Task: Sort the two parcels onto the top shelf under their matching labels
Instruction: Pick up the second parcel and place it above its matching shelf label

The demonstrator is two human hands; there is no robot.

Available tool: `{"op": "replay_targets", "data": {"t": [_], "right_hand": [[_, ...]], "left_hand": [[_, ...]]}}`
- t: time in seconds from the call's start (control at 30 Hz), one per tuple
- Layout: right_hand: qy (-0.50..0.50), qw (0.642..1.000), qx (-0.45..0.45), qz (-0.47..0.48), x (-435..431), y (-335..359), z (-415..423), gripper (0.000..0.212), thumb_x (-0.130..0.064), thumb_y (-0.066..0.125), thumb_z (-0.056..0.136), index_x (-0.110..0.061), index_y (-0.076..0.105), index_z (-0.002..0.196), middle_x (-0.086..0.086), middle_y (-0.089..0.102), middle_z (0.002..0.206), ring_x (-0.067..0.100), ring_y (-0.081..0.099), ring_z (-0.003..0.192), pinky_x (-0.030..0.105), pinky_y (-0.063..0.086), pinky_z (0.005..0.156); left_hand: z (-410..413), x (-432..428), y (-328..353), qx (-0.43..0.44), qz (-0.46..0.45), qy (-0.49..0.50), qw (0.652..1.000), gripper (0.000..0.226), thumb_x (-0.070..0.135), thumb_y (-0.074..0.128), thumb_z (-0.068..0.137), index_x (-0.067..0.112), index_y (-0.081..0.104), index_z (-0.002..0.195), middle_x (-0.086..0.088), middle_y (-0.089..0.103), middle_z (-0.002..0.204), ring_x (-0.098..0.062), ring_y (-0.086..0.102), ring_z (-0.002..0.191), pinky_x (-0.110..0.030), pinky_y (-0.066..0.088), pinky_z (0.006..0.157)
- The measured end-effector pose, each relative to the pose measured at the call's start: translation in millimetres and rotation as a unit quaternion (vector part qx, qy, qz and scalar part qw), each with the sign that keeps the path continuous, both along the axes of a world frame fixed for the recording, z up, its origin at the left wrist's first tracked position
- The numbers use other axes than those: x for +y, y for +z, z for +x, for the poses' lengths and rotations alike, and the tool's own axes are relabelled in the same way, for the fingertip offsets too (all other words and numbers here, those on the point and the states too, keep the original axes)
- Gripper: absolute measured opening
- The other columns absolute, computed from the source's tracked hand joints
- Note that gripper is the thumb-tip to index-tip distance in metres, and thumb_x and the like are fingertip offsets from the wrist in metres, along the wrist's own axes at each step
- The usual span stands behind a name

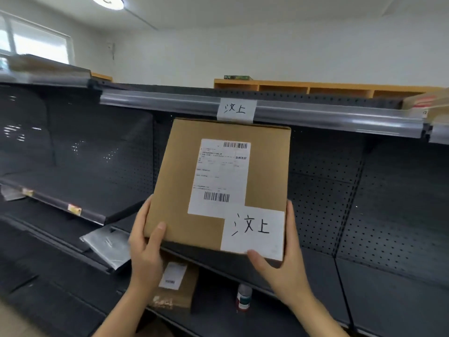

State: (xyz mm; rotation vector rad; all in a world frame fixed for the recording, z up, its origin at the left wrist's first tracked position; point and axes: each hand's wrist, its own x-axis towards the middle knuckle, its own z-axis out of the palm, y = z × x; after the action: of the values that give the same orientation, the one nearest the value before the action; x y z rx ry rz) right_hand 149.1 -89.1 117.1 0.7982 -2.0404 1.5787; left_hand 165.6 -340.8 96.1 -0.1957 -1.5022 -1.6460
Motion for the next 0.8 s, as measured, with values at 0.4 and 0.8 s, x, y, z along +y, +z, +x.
{"op": "replay_targets", "data": {"t": [0.4,0.8], "right_hand": [[-0.038,0.992,0.118,-0.006,-13,171,-44,0.1,-0.04,0.078,0.079,-0.036,0.015,0.156,-0.041,0.043,0.134,-0.031,0.038,0.119,-0.006,0.031,0.093],[-0.098,0.995,0.028,-0.003,-37,296,-126,0.06,-0.05,0.066,0.088,-0.018,0.045,0.134,-0.012,0.056,0.108,0.005,0.056,0.098,0.021,0.047,0.081]], "left_hand": [[-54,-15,180,0.065,-0.05,0.019,0.996,0.039,0.015,0.052,0.098,0.01,0.047,0.136,0.005,0.057,0.12,0.006,0.057,0.101,-0.008,0.045,0.081],[-161,-26,301,-0.065,0.008,-0.094,0.993,0.03,0.05,0.054,0.073,0.027,0.056,0.093,-0.004,0.058,0.103,-0.029,0.057,0.112,-0.05,0.045,0.103]]}}
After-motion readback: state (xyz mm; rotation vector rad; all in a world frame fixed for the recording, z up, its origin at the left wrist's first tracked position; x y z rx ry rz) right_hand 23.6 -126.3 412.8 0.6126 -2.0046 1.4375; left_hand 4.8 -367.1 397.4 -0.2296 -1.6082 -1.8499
